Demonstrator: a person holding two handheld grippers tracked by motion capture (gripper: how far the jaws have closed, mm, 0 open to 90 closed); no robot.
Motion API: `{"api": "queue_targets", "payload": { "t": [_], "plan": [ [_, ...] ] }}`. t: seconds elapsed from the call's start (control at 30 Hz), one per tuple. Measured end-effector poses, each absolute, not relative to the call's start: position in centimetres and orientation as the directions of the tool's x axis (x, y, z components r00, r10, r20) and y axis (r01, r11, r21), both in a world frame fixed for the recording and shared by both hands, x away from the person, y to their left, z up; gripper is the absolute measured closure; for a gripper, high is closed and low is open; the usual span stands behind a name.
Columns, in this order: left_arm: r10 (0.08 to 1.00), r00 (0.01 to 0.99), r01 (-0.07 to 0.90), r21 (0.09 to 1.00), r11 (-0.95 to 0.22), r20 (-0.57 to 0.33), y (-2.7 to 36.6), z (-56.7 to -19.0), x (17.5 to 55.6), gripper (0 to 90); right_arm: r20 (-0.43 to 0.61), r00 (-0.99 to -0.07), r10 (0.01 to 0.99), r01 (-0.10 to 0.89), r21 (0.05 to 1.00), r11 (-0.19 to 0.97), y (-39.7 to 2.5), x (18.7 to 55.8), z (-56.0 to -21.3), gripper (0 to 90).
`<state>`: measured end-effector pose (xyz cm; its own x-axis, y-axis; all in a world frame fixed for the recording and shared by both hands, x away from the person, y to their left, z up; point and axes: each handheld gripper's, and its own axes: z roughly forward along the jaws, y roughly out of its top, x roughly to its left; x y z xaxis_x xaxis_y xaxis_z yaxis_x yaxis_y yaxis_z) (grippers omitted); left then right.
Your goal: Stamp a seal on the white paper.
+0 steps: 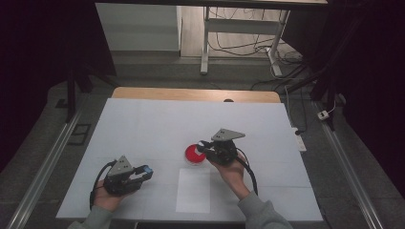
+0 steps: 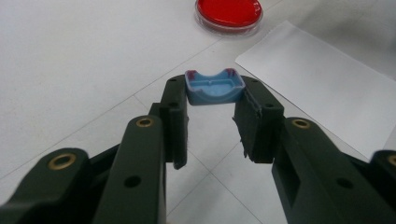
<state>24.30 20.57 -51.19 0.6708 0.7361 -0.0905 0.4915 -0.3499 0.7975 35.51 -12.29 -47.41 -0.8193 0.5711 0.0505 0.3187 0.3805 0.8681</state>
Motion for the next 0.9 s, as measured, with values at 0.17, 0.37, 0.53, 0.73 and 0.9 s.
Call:
{"api": "queue_targets", "payload": {
  "t": [0.17, 0.37, 0.53, 0.73, 0.9],
  "plan": [
    [0.734, 0.673, 0.491, 0.797, -0.351, -0.092, 20.5, -51.2, 24.3, 65.4, 0.056, -0.821, 0.568, 0.32, 0.87, 0.376, -12.3, 35.4, -47.4, 75.3],
    [0.735, 0.672, 0.491, 0.798, -0.35, -0.091, 20.6, -51.2, 24.3, 65.4, 0.056, -0.825, 0.563, 0.317, 0.87, 0.377, -12.3, 34.9, -47.3, 75.3],
    [0.734, 0.673, 0.49, 0.798, -0.351, -0.091, 20.5, -51.2, 24.3, 65.4, 0.059, -0.824, 0.563, 0.317, 0.872, 0.373, -12.6, 34.6, -47.2, 75.3],
    [0.734, 0.673, 0.49, 0.798, -0.35, -0.091, 20.5, -51.2, 24.2, 65.4, 0.064, -0.827, 0.559, 0.319, 0.872, 0.372, -12.8, 34.2, -47.0, 75.3],
    [0.734, 0.673, 0.49, 0.798, -0.351, -0.09, 20.5, -51.2, 24.2, 65.4, 0.066, -0.827, 0.558, 0.318, 0.874, 0.368, -13.0, 34.0, -46.9, 75.3]
  ]
}}
